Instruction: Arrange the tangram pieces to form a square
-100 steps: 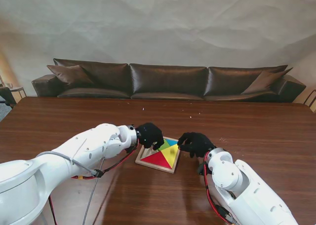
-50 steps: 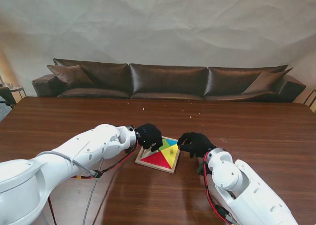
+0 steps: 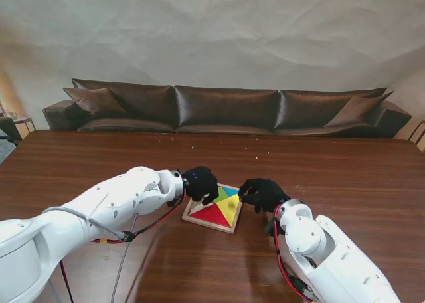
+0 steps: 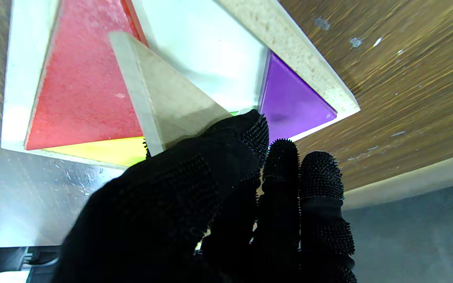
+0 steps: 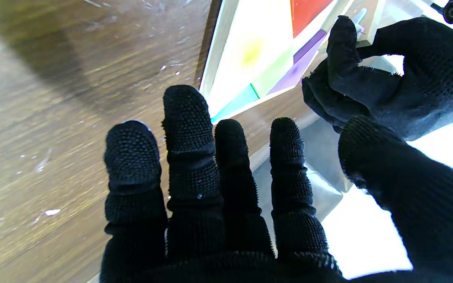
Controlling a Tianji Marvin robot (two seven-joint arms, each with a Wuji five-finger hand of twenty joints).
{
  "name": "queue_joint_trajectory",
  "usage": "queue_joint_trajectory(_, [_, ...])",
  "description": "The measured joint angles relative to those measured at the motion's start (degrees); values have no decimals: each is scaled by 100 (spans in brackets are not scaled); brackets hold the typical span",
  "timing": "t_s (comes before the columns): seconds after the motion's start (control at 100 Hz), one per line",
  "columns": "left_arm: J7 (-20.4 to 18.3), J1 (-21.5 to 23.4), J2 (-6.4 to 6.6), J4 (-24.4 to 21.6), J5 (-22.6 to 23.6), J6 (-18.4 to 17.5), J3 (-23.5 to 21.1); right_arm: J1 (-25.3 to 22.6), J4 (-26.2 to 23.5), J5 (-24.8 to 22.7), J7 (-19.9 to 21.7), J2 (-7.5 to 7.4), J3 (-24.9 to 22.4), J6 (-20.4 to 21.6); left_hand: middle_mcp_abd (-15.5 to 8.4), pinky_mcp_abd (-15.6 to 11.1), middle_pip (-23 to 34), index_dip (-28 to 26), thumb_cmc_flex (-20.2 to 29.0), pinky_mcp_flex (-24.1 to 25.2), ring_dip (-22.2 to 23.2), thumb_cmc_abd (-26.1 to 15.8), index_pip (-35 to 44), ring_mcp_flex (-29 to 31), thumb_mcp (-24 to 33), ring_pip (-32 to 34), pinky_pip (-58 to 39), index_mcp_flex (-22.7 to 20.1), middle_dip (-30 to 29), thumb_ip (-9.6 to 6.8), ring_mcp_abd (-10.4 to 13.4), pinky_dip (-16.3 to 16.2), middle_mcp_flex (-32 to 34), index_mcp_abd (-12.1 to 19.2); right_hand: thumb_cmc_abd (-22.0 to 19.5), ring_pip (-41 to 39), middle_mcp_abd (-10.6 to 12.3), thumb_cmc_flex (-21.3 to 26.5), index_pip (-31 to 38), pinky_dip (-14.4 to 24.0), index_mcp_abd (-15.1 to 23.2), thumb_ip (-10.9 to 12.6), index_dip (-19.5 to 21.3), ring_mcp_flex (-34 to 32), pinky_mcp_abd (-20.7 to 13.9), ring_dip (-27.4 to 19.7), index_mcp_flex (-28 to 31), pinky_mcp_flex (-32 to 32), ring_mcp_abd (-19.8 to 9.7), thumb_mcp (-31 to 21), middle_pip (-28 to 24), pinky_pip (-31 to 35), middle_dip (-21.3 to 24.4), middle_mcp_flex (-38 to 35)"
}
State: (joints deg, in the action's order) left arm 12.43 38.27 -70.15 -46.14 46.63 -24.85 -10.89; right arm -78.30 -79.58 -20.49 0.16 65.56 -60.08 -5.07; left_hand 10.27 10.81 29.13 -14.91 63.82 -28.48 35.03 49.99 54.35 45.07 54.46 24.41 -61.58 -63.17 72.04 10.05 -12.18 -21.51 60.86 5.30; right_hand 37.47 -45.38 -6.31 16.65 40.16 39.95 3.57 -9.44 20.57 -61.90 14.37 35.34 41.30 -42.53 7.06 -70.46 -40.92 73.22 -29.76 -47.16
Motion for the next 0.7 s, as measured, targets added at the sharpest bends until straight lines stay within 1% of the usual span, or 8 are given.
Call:
queue_joint_trajectory(0.06, [0,5,2,0,0,45,8,3,8,0,-2,1,1,1,-1,-2,-79,-2,-12,56,-69,-3,0,-7,0,27,0,10,-19,0,0,-119,-3,12,0,0,0,0,0,0,-1,0,0,0,0,0,0,0,0,0,0,0,0,0])
queue_joint_trajectory(0.13, [1,34,4,-9,-4,116,-20,7,16,0,-4,1,2,2,-1,-3,-185,-18,-120,89,-80,-7,0,-103,3,52,70,73,-83,0,1,-210,-6,115,0,0,0,0,0,0,-1,0,0,0,0,0,0,0,0,0,0,0,0,0])
queue_joint_trajectory(0.25, [-2,105,6,-31,-38,218,-93,13,28,0,-6,2,7,6,-1,-4,-280,-62,-171,132,-81,-67,1,-145,3,52,71,154,-145,0,1,-242,-9,139,0,-1,0,0,0,0,-1,0,0,0,0,0,0,0,1,0,0,0,0,0])
queue_joint_trajectory(0.34, [-13,116,5,-35,-45,283,-66,18,38,0,-6,2,10,15,-1,-4,-414,-112,-172,218,-129,-109,1,-237,-8,56,78,214,-246,0,-57,-296,-23,139,0,-1,0,0,0,0,-1,0,0,0,0,0,0,0,1,0,0,0,0,0])
queue_joint_trajectory(0.48, [-54,116,-3,-29,-75,349,-20,22,45,4,-7,4,12,18,-1,-4,-626,-145,-243,279,-138,-116,-90,-297,-57,56,146,304,-374,0,-79,-303,-159,139,0,-1,0,0,0,0,-1,0,0,0,0,0,0,0,1,0,0,0,0,0])
queue_joint_trajectory(0.62, [-61,127,-15,-9,-93,433,-2,25,50,8,-3,4,15,23,0,-4,-931,-265,-335,429,-206,-117,-380,-541,-85,57,286,379,-481,0,-165,-369,-317,106,0,-1,0,0,0,0,-2,0,0,0,0,0,0,0,2,0,0,0,0,0])
queue_joint_trajectory(0.65, [-61,128,-18,-3,-94,444,8,26,51,9,-1,4,15,25,3,-4,-985,-316,-360,447,-214,-192,-491,-585,-87,57,287,447,-599,0,-190,-372,-331,69,0,-1,0,0,0,0,-2,0,0,0,0,0,0,0,2,0,0,0,0,0])
queue_joint_trajectory(0.7, [-61,129,-22,9,-94,455,25,26,53,11,0,4,16,26,23,-4,-979,-405,-500,513,-277,-192,-733,-673,-76,45,317,507,-869,0,-218,-374,-523,39,0,-1,0,0,0,0,-2,0,0,0,0,0,0,0,2,0,0,0,0,0])
